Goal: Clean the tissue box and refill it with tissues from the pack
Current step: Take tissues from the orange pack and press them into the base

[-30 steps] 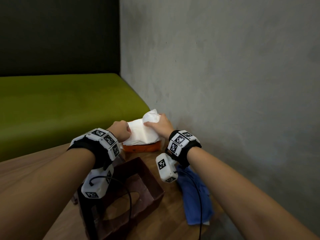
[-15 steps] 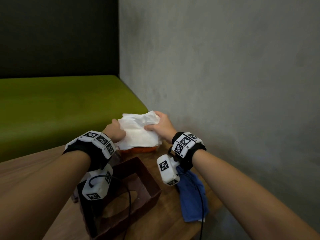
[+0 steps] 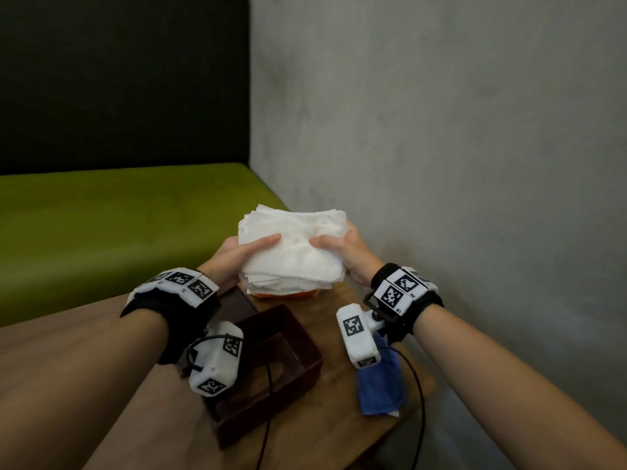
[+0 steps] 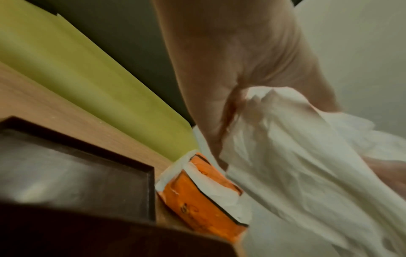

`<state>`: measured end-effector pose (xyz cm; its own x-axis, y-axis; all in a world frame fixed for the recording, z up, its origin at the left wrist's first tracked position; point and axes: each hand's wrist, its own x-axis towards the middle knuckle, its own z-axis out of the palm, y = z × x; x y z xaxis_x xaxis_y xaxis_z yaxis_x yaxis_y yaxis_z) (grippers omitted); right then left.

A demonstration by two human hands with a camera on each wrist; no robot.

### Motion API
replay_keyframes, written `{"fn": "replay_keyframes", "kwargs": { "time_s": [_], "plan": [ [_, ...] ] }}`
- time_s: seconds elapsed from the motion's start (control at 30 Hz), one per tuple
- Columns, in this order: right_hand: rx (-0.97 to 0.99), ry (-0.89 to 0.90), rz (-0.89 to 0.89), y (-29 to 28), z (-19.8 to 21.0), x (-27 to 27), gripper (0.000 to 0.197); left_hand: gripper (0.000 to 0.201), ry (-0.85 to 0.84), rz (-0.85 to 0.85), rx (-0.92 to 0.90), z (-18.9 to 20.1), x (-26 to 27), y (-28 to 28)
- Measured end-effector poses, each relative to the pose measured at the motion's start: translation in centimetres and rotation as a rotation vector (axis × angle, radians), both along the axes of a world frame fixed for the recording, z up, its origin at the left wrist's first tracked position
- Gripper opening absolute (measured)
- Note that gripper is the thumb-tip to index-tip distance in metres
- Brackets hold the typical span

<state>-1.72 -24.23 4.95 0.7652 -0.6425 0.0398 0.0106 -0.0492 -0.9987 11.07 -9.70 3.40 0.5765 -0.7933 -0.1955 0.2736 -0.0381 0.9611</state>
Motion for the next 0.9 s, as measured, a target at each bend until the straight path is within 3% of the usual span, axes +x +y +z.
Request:
{"fn": "replay_keyframes", "kwargs": {
  "time_s": [0.1,0.17,0.27,0.37,0.5,0.57,0.63,0.7,0.73,0.83,0.9],
  "plan": [
    [0.047,0.061,-0.035,2.8,0.3,-0.7,0.042,0.031,0.020,0.101,-0.033,0.4,-2.2,2.2],
    [0.140,0.108,-0.071,4.1,-0.2,-1.3,0.051,0.019,0.089,0.110,-0.074,0.3,-3.7,3.8],
    [0.223,0.156,-0.078,5.6,-1.2,-2.4,0.051,0.027,0.143,0.154,-0.099,-0.5,-4.8,5.7],
    [0.008,0.203,-0.078,7.1,-1.9,-3.4,0.039,0.035,0.121,0.118,-0.066,-1.3,-5.5,7.1],
    [-0.125,0.138,-0.145,8.0,-1.7,-4.1,0.054,0.085,-0.109,0.110,0.009,-1.7,-5.6,8.2],
    [-0.114,0.094,-0.141,8.2,-1.8,-4.4,0.046,0.085,-0.320,0.216,0.020,-1.4,-5.8,8.6],
    [-0.185,0.057,-0.080,8.4,-2.1,-4.5,0.037,0.089,-0.660,0.278,0.024,-1.0,-6.0,8.9],
    [-0.333,0.062,0.018,8.8,-2.1,-4.6,0.033,0.094,-0.957,0.139,0.021,-0.1,-6.2,8.7],
    [-0.391,0.075,0.056,9.0,-2.1,-4.5,0.030,0.087,-1.011,0.016,0.050,0.3,-6.3,8.4],
    [-0.416,0.089,0.182,9.5,-1.1,-4.3,0.024,0.048,-0.922,-0.258,0.194,1.1,-6.4,7.5],
    [-0.443,0.075,0.210,9.3,-0.5,-4.2,0.031,0.043,-0.840,-0.281,0.246,0.6,-6.0,6.8]
  ]
}}
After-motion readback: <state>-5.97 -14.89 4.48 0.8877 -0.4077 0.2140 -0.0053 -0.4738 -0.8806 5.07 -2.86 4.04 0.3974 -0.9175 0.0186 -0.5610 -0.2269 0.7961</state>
